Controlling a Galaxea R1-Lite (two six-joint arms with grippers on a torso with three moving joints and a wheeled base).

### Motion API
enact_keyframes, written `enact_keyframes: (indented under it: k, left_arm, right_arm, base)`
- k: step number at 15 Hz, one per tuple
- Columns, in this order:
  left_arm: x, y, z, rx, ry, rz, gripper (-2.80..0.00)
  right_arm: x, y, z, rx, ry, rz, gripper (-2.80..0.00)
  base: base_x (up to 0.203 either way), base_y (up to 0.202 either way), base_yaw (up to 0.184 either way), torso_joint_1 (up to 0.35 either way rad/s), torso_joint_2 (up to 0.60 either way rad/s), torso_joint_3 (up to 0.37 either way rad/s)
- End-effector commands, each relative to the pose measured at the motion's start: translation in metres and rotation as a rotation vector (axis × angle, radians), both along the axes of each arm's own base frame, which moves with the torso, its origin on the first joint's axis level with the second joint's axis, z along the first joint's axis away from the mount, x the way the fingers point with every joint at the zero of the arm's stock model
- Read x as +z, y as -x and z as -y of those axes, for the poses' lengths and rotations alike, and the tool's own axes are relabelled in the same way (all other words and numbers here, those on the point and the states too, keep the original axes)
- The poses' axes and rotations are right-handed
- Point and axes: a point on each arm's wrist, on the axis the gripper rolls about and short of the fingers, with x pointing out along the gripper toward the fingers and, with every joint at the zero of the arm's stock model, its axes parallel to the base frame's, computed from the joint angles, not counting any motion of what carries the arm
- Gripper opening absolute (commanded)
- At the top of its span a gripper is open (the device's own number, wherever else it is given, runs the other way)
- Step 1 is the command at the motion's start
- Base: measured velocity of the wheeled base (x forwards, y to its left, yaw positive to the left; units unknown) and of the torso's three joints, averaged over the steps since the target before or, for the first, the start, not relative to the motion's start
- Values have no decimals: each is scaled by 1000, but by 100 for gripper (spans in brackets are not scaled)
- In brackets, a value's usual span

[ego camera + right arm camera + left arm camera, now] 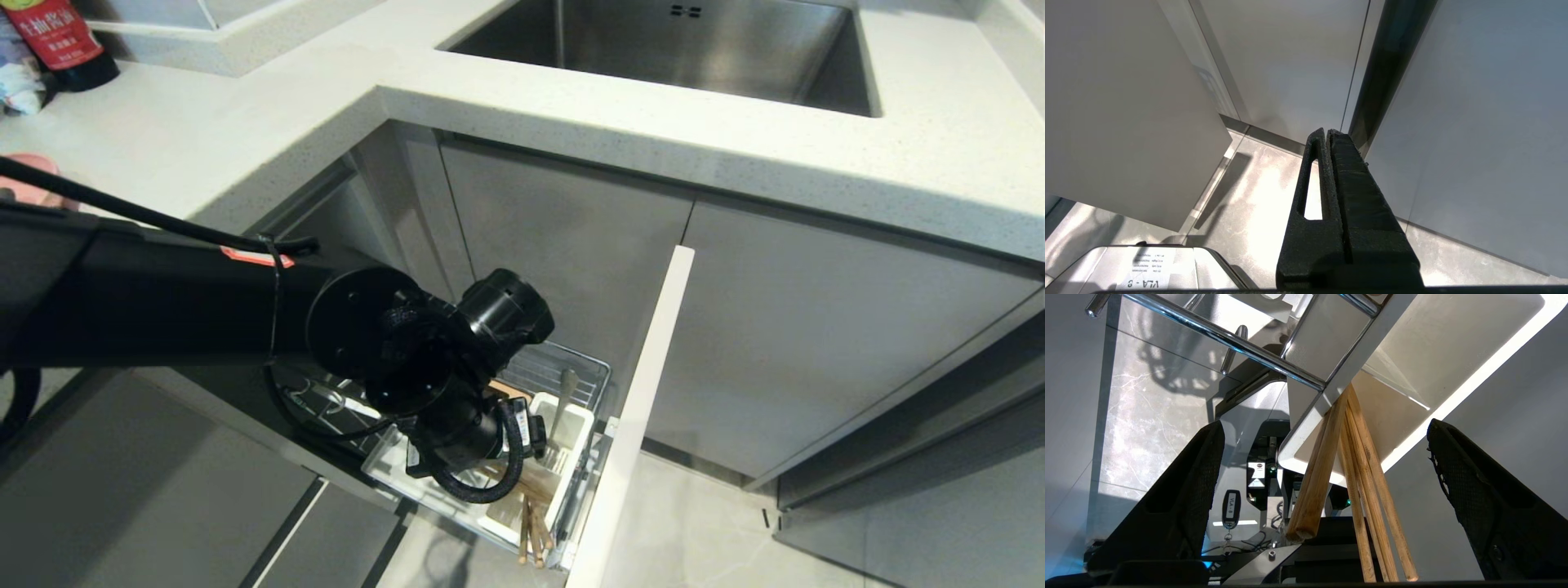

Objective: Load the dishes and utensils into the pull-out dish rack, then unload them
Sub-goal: Take the chopsticks out of the cupboard

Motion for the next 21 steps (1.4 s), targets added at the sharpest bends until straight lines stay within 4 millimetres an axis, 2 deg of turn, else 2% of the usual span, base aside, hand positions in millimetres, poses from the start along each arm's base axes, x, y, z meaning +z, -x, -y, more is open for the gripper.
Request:
enact_keyframes:
  k: [1,11,13,21]
  left_arm:
    - [-2,-1,1,5,-5,-6,0]
    - [-9,-5,4,7,-13,-12,0]
    - [-9,-5,4,9,-14,-9,-280]
    - [-9,-4,4,7,-14,-9,-280]
  right_arm:
    - [0,0,0,0,1,0,-280]
    - [0,0,0,0,1,-2,-280]
    - [0,0,0,0,1,0,-280]
    - [0,0,0,0,1,0,-280]
  base:
    - [0,0,0,0,0,0]
    - [0,0,0,0,0,0]
    - [0,0,0,0,0,0]
    - [0,0,0,0,0,0]
